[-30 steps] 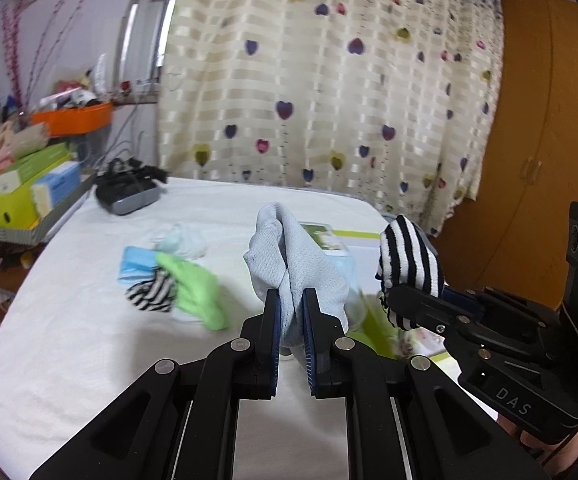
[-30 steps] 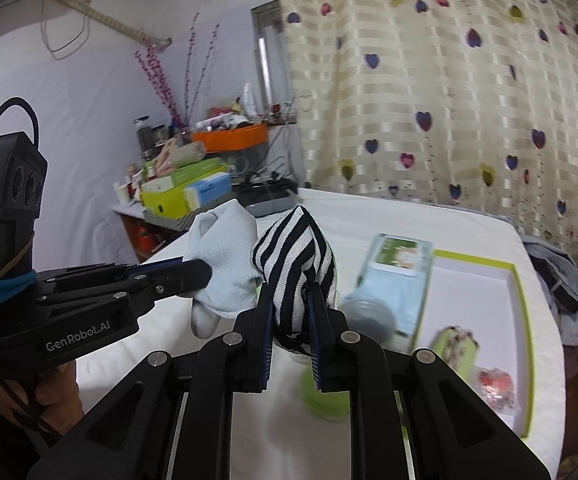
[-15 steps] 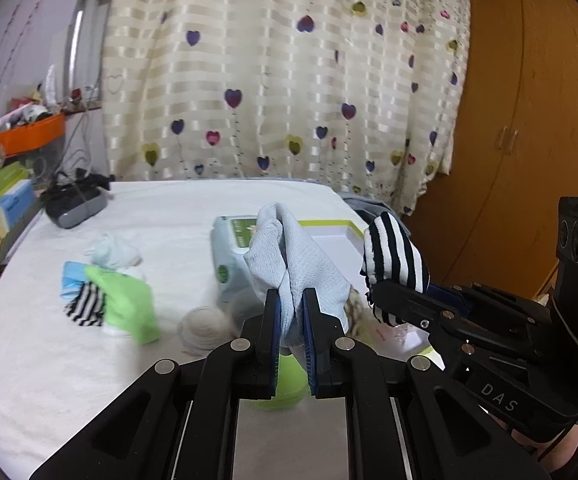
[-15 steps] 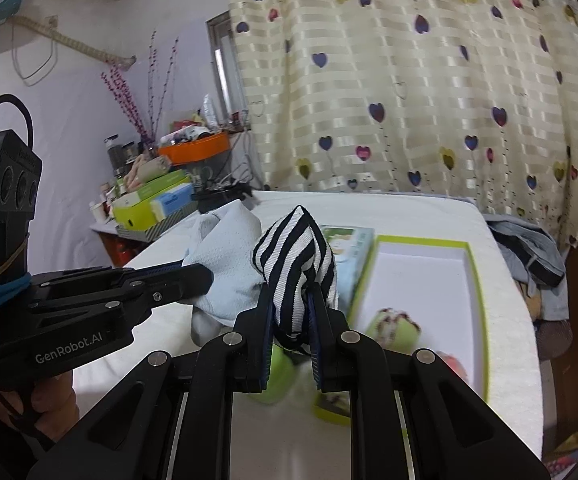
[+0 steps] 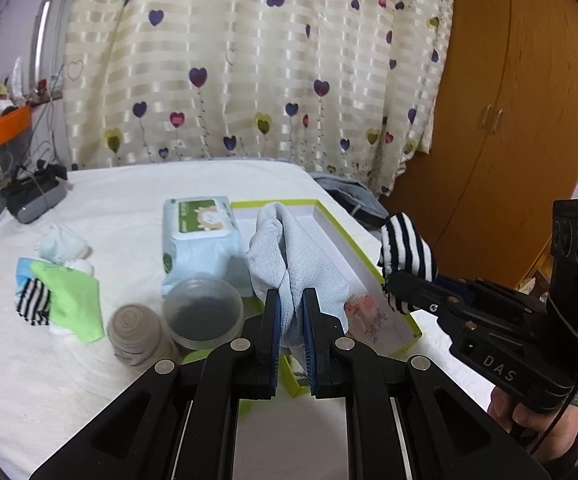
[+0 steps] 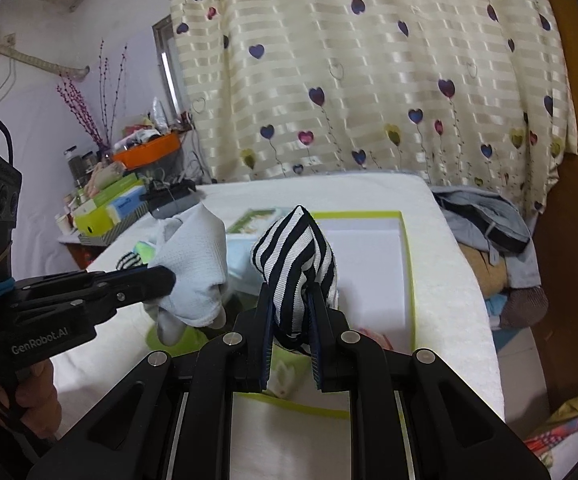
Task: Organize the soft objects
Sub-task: 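Carry the grey sock with the left tool while the right tool carries the striped sock toward the box, then open the left tool over the box while the right tool releases the striped sock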
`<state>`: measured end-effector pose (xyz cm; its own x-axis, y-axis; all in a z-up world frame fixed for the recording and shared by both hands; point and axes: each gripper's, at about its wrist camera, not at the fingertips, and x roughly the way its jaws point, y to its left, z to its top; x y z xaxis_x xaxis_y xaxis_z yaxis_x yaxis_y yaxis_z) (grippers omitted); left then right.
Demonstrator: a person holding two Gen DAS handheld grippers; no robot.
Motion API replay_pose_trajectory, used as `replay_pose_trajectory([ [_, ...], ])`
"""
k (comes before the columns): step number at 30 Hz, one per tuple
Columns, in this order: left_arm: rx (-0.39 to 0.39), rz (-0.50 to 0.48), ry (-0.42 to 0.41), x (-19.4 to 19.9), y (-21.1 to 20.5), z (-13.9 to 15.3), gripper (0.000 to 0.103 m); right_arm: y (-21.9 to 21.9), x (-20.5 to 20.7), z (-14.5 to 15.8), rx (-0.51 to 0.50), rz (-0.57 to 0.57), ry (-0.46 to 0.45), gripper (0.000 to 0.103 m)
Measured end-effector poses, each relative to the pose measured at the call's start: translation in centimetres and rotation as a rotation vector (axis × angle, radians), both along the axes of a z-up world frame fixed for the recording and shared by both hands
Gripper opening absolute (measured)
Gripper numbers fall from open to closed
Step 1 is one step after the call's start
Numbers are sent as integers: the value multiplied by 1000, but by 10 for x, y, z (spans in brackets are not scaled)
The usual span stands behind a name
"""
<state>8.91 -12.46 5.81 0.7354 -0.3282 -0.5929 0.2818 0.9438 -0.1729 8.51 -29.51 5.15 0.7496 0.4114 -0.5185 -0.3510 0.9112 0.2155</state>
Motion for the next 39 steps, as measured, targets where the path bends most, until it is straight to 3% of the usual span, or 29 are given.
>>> replay_pose_trajectory([
  [18,0,-122,140,12,-37,-43,10,-8,19,-51,-114,-18,176,16],
  [32,18,-94,163,45,-49,-54,10,-9,52,-61,-132,-22,208,16],
  [37,21,-80,156,59,-53,-54,10,-12,57,-60,-135,-32,209,23],
  [39,20,-84,154,58,-53,-53,10,-15,54,-59,-139,-39,204,32],
])
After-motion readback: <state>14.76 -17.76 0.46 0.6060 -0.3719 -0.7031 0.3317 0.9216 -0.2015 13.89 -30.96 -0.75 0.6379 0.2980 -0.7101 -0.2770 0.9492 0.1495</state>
